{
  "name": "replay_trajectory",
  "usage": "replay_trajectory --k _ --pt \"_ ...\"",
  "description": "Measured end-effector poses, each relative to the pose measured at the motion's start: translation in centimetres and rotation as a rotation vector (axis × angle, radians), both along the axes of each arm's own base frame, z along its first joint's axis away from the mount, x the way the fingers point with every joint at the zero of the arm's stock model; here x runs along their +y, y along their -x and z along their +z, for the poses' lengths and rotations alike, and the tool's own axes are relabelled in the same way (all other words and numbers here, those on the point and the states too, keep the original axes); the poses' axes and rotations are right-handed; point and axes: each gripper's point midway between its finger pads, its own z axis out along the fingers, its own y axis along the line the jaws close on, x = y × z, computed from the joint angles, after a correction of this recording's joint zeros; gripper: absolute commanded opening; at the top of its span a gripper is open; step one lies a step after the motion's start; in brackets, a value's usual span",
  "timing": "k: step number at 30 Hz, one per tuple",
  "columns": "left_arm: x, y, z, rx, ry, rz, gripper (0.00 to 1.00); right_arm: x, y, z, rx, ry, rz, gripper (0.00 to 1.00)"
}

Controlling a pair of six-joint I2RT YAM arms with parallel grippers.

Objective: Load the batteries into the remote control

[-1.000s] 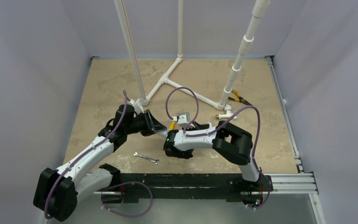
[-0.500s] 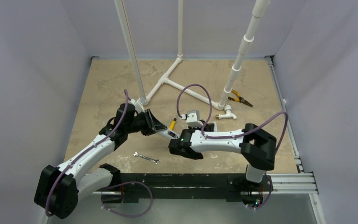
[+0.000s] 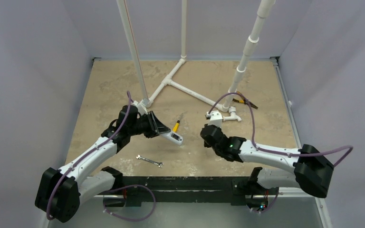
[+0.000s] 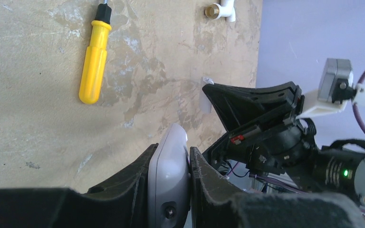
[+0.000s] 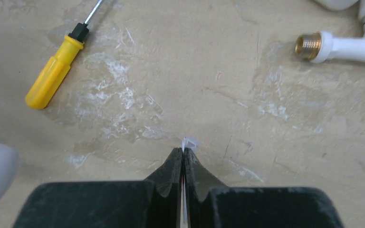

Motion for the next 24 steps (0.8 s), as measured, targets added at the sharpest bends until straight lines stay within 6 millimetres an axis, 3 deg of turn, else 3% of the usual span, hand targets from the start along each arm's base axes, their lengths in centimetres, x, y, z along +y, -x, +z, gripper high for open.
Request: replay_trajectory --k 2,5,11,14,18,22,24 --pt "0.0 0.0 0.0 0.000 0.000 0.000 0.00 0.2 -0.2 -0.5 0.032 -0.133 0.021 0.12" --pt "0.0 0.0 0.1 -0.005 0.002 0.000 0.00 -0.1 -0.2 -1.4 0.069 -0.263 0.041 0.14" --pt "0.0 0.0 0.2 -0.008 0.004 0.000 0.00 1.0 0.4 -2.6 0.152 -0.511 0.091 0.00" --pt "0.0 0.0 0.3 -0.010 0.004 0.000 0.00 1.4 0.1 -2.5 0.170 -0.616 0.088 0.01" --pt "0.0 0.0 0.3 -0.011 0.005 0.001 0.00 1.8 0.2 -2.2 0.181 -0.667 0.098 0.20" --pt "0.0 0.0 0.3 -0.012 0.005 0.001 0.00 1.3 0.2 -1.7 0.157 -0.605 0.123 0.33" --pt "0.0 0.0 0.3 -0.012 0.006 0.001 0.00 0.9 -0.3 -1.0 0.136 -0.553 0.134 0.49"
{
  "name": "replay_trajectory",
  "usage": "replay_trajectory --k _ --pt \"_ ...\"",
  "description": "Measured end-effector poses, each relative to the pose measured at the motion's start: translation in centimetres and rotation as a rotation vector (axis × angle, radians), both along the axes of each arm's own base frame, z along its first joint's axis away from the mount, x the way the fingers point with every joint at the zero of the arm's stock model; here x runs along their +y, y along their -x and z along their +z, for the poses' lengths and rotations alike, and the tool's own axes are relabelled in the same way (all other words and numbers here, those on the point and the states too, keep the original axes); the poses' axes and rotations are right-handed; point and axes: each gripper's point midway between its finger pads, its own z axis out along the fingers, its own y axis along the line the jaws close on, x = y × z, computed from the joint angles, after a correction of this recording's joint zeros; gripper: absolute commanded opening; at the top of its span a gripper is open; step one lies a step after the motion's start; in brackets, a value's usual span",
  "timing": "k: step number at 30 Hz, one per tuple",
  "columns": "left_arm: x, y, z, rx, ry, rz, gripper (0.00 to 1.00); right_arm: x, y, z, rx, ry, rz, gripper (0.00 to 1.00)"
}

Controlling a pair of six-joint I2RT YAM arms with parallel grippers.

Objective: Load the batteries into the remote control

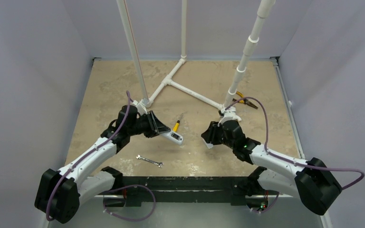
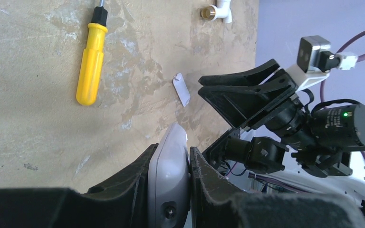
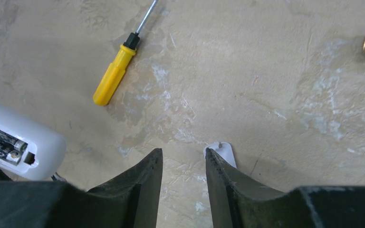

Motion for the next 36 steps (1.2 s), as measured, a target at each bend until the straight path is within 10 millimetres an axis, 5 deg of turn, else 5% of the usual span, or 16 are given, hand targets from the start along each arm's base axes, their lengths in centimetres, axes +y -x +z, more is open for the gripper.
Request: replay_trajectory --k 2,6,10,13,22,36 --pt "0.0 -0.1 0.1 -0.004 0.002 0.000 0.00 -0.3 -0.6 0.9 -0.027 0.060 0.010 0.60" --pt "-0.1 -0.2 0.3 -0.014 0.007 0.000 0.00 0.1 -1.3 1.2 -0.045 0.220 0.033 0.64" --pt "-0.1 -0.2 0.3 -0.015 0.007 0.000 0.00 2.2 0.6 -0.8 -0.031 0.427 0.136 0.49" --pt "-0.1 -0.2 0.3 -0.015 0.007 0.000 0.00 1.5 1.5 -2.5 -0.009 0.553 0.151 0.39" --pt "-0.2 -0.2 0.2 -0.011 0.007 -0.003 0.00 -1.9 1.6 -3.8 0.019 0.727 0.096 0.39" --pt "-0.1 -0.3 -0.2 0.002 0.002 -0.002 0.00 -0.4 0.5 -4.3 0.040 0.742 0.089 0.29"
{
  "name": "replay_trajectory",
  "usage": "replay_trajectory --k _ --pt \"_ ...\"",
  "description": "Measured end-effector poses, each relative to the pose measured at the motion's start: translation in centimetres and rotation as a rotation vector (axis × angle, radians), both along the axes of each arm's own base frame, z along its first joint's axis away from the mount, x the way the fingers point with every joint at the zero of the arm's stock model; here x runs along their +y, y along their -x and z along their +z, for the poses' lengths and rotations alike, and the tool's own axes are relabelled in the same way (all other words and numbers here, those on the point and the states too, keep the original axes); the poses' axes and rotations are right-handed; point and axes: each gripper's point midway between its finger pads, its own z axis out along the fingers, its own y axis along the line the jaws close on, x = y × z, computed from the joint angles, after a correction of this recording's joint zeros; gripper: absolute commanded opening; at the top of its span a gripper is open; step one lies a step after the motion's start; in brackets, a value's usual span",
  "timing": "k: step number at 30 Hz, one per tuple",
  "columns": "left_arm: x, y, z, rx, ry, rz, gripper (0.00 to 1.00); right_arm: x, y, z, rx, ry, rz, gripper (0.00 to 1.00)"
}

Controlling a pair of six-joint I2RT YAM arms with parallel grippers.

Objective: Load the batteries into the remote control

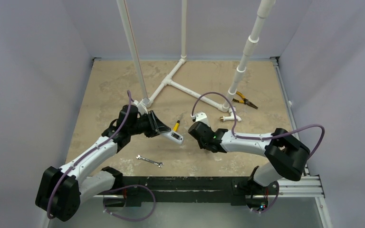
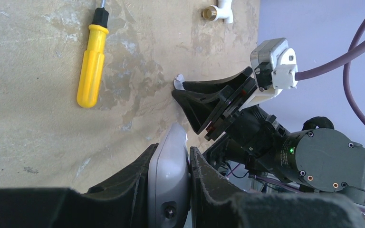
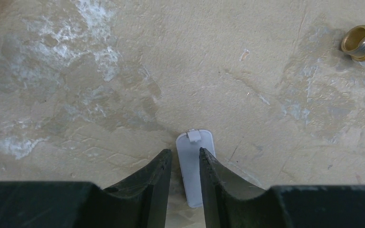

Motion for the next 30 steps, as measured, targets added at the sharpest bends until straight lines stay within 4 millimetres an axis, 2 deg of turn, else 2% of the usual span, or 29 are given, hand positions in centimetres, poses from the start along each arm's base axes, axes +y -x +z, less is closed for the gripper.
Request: replay_trajectory --k 4,11,14,30 --pt "0.0 0.0 -0.2 0.006 -0.002 0.000 0.00 0.8 -0.4 -0.2 0.002 -0.016 -0.011 0.28" --pt "0.0 -0.1 -0.5 0.019 -0.007 0.000 0.00 1.6 -1.2 -0.2 0.000 -0.059 -0.060 0.45" --pt "0.0 -0.1 -0.8 0.026 -0.010 0.001 0.00 1.5 -1.4 -0.2 0.000 -0.083 -0.091 0.47" --pt "-0.4 -0.6 -0.6 0.023 0.008 -0.007 0.00 1.0 -1.4 -0.5 -0.014 -0.179 -0.155 0.25"
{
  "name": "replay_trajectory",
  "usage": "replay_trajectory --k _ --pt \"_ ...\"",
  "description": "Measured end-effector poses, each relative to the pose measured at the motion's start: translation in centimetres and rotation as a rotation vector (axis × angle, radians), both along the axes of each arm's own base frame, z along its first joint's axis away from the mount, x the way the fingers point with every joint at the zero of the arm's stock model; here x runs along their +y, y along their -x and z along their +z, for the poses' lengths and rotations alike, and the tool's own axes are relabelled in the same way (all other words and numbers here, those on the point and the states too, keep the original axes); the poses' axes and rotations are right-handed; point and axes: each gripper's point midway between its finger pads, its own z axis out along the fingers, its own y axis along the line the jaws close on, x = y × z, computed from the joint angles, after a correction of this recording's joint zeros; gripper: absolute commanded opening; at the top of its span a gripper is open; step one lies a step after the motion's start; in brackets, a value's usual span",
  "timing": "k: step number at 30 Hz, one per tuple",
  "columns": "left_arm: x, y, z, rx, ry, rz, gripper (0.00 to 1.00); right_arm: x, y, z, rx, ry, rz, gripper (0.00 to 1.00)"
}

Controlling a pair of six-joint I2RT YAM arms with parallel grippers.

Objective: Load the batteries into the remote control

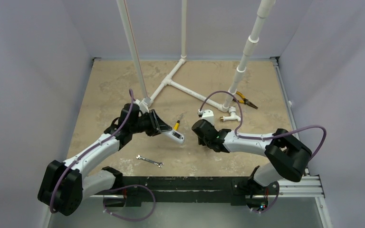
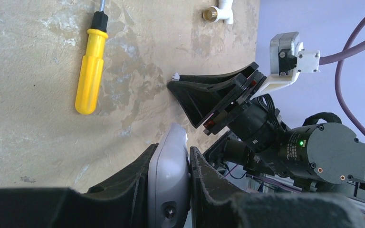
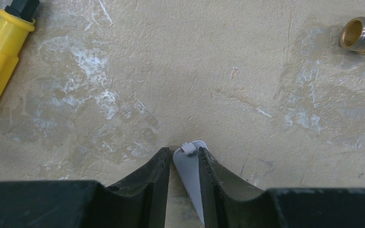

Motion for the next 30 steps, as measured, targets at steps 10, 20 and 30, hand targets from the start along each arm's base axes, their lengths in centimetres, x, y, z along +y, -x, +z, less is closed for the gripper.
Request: replay_trajectory --k 10,20,30 --pt "-0.2 -0.3 -0.3 0.012 -0.001 -0.006 0.00 -0.2 0.1 -0.1 -0.010 -0.055 -0.042 0.00" --pt "-0.4 -0.5 -0.5 0.017 -0.001 -0.008 0.00 -0.7 1.2 0.7 0.007 -0.093 -0.041 0.00" --pt "-0.5 -0.7 -0.2 0.010 0.004 -0.010 0.00 -1.8 2.7 1.8 0.054 -0.102 -0.024 0.00"
